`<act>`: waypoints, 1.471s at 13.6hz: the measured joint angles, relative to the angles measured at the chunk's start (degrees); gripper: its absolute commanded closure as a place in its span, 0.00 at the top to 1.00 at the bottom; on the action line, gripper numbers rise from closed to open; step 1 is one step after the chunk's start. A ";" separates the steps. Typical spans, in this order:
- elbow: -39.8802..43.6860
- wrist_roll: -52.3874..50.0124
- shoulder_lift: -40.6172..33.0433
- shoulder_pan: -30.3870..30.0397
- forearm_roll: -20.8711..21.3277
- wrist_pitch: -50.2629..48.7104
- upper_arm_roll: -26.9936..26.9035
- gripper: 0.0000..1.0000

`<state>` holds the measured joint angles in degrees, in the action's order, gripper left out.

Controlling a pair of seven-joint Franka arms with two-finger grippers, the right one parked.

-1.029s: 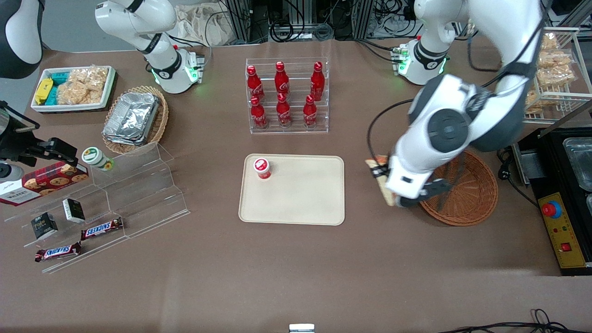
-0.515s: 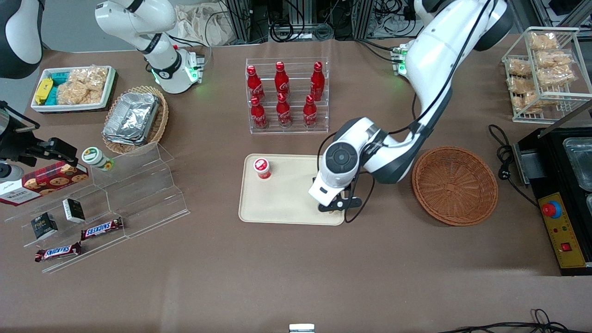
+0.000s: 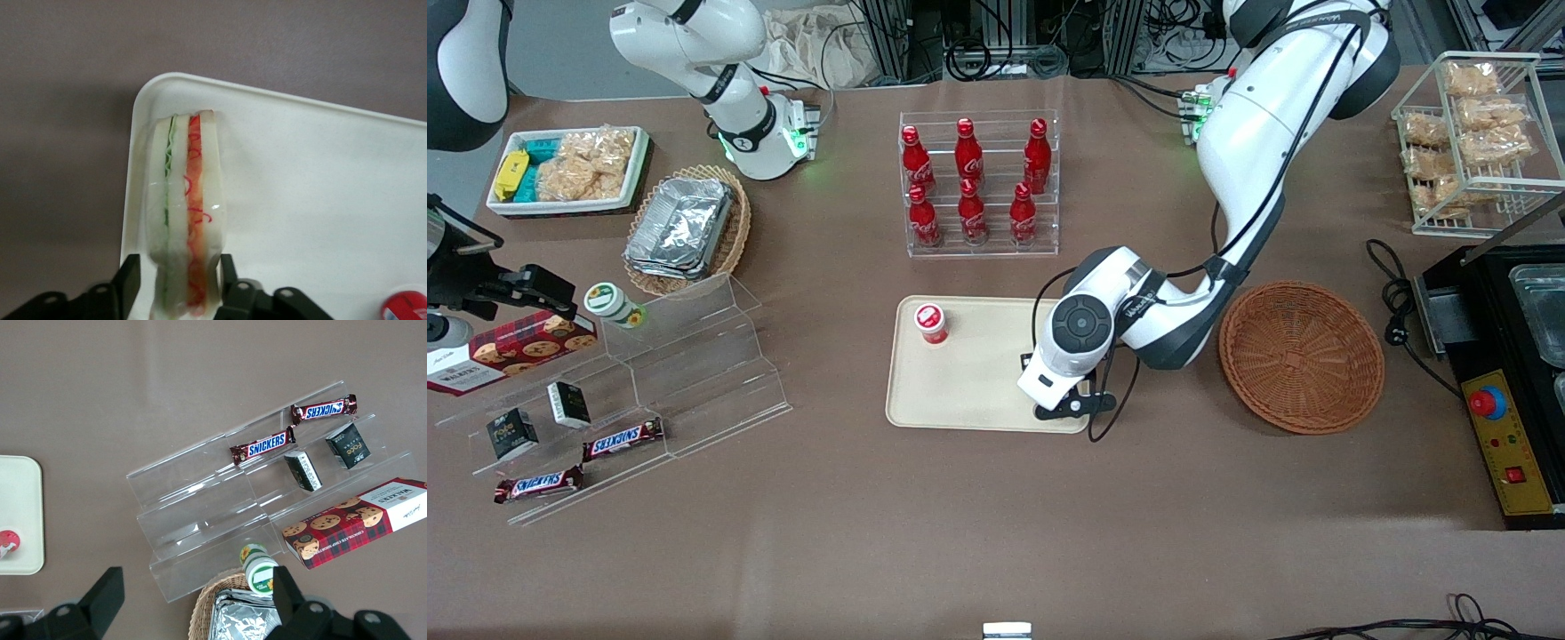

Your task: Place sandwich from basket to tray

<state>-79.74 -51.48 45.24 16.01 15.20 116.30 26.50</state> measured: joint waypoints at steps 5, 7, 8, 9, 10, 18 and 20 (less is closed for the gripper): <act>1.17 0.00 -8.76 -3.57 0.34 -11.76 -0.24 1.00; 0.38 0.48 -13.15 -7.27 0.01 -13.71 -0.19 1.00; -0.95 0.58 -15.28 -8.81 -0.10 -13.99 -0.16 1.00; -2.96 0.58 -17.48 -10.30 -0.18 -14.04 -0.14 1.00; -5.24 0.76 -19.77 -11.82 -0.61 -14.04 -0.13 1.00; -21.32 35.50 -40.62 -19.21 -12.62 -17.77 -13.33 1.00; -21.29 41.77 -41.92 -19.92 -12.94 -19.37 -15.86 1.00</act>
<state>-101.03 -9.71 3.31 -3.91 2.26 96.93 10.65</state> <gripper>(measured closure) 0.000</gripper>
